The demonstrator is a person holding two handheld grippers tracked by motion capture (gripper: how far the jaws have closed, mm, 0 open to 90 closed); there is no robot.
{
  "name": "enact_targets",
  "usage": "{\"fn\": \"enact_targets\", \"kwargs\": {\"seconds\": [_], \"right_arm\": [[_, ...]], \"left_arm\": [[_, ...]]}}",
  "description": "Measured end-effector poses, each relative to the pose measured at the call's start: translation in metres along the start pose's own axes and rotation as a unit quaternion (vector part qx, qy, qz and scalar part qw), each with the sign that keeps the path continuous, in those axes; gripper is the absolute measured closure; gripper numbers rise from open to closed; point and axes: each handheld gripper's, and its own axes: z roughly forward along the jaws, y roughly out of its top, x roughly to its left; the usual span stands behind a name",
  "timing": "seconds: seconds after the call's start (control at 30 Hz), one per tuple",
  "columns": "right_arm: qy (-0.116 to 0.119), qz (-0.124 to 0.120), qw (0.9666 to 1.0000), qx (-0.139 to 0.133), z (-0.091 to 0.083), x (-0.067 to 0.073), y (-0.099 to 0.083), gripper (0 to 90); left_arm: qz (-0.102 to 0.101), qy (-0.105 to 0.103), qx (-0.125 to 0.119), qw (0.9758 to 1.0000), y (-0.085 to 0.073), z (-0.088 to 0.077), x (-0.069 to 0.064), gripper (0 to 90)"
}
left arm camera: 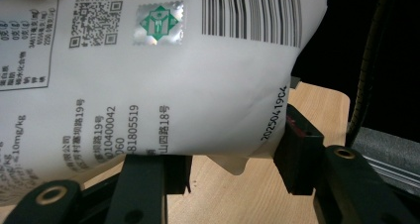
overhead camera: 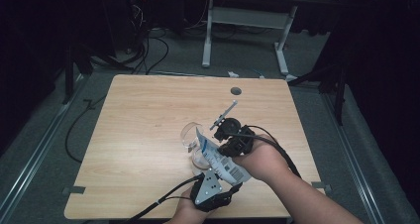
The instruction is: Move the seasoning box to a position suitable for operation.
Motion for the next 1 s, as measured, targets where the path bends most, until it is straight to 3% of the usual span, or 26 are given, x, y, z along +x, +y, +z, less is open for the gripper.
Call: {"fn": "enact_targets", "kwargs": {"seconds": [1.0], "right_arm": [[-0.003, -0.002, 1.0, 0.001, 0.0012, -0.0003, 0.0017, 90.0]], "left_arm": [[-0.011, -0.004, -0.004, 0.9999, 0.0008, 0.0008, 0.0006, 55.0]]}}
